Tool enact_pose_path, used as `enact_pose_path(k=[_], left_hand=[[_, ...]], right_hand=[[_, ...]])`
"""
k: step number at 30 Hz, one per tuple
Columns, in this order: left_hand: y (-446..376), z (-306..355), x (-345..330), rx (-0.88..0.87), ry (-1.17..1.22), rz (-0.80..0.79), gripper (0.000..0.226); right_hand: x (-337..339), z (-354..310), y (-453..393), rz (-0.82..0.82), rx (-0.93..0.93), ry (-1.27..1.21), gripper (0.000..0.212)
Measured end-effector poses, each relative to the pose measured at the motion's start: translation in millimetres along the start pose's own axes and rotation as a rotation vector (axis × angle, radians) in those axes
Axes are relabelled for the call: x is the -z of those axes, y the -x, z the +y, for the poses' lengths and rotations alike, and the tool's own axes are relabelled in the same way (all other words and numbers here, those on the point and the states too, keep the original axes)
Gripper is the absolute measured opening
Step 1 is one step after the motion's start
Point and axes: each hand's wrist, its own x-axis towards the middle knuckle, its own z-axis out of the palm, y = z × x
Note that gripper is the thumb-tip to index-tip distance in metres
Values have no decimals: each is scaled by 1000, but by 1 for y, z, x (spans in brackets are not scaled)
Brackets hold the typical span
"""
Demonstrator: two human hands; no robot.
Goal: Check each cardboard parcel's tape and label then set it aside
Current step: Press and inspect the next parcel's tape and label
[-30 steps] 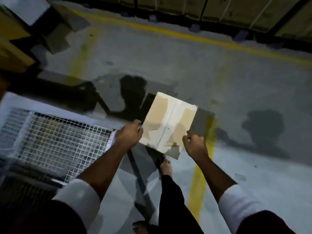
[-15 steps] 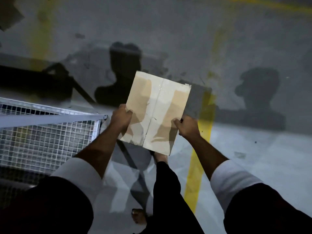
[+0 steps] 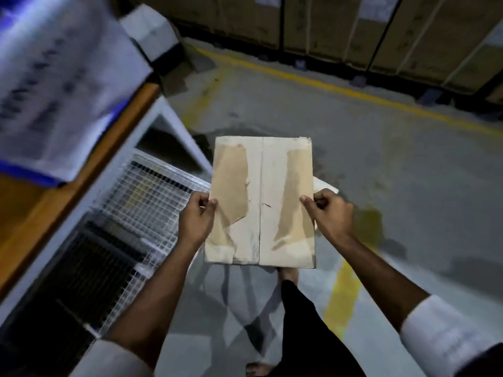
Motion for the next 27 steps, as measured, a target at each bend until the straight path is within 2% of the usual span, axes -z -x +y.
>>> enact_pose_path(k=[3,8,14,20,24,27], left_hand=[[74,-19,75,-16,132,132,11],[196,-43,180,13,281,400,15],[279,-52,257,42,344,628,16],[281,-58,312,131,403,837,16],[250,-64,332,232,398,945,9],[220,-71,345,295,415,974,15]], right_hand=[[11,-55,64,4,119,-83,32],[22,-134,168,-120,395,-91,29],[14,-216,220,-227,618,-116,33],[-24,-308,222,-323,801,-86,32],[-60,-358,211,-339,920,15,47],[-94,-388,195,-359,974,118,45]])
